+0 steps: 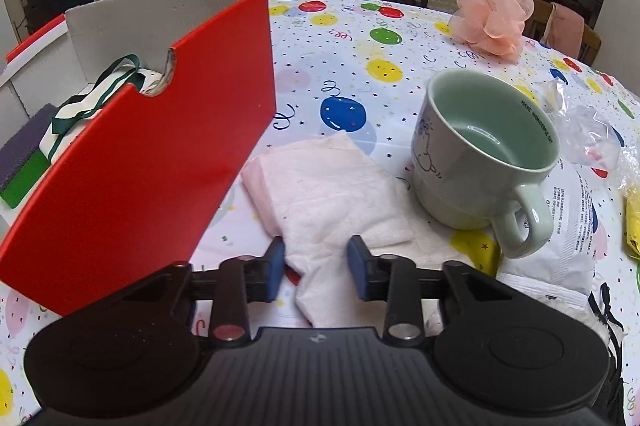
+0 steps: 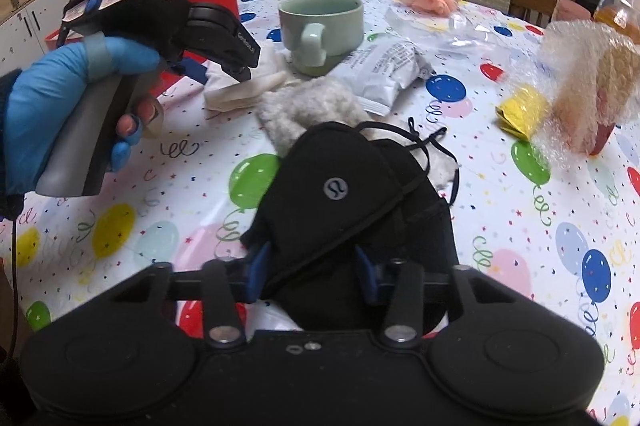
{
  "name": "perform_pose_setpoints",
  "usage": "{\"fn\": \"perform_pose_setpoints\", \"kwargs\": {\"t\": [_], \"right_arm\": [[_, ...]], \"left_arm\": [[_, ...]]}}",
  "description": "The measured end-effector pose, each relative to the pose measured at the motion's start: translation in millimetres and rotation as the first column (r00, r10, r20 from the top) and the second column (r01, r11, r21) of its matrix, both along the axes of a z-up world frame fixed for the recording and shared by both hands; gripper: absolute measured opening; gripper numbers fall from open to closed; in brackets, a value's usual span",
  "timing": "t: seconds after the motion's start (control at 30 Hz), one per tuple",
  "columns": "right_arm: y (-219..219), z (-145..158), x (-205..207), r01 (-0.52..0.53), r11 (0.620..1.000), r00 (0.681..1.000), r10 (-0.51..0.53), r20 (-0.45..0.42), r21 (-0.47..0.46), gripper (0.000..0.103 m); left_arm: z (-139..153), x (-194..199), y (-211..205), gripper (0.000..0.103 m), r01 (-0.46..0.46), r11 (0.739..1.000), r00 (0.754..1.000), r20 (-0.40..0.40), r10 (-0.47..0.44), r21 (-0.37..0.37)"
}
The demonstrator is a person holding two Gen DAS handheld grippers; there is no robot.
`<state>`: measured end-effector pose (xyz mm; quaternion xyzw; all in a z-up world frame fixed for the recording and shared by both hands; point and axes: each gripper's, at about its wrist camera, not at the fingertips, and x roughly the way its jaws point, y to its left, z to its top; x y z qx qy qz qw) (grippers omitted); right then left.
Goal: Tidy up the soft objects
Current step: 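Grasp the white cloth with the left gripper while the right gripper grasps the black pouch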
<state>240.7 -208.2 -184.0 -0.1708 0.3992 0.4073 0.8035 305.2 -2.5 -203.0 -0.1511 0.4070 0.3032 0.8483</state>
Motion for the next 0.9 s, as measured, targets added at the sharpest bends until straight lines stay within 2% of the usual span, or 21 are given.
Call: {"fn": "perform_pose_setpoints", "kwargs": {"t": [0.17, 0.27, 0.57, 0.9], "right_arm": [[-1.1, 6.6, -2.0, 0.017, 1.0, 1.0, -0.017, -0.002, 0.019, 0.018], [-4.7, 13.0, -4.7, 0.036, 0.999, 0.999, -0.037, 0.01, 0.036, 0.011], [-31.0, 52.5, -4.7, 0.149, 0.977, 0.989, -0.15, -0.007, 0.15, 0.009], [-44.0, 102.4, -4.3, 0.227, 0.943, 0.973, -0.228, -0.026, 0.241, 0.009]], "left_arm": [[0.9, -6.6, 5.0, 0.018, 0.007, 1.0, 1.0, 0.013, -0.007, -0.013], [3.1, -10.7, 6.6, 0.011, 0.027, 1.0, 0.999, 0.022, -0.027, -0.01], [27.8, -31.1, 2.5, 0.007, 0.122, 0.993, 0.988, 0.092, -0.121, -0.003], [71.4, -64.9, 11.0, 0.007, 0.2, 0.978, 0.965, 0.182, -0.187, -0.058]]}}
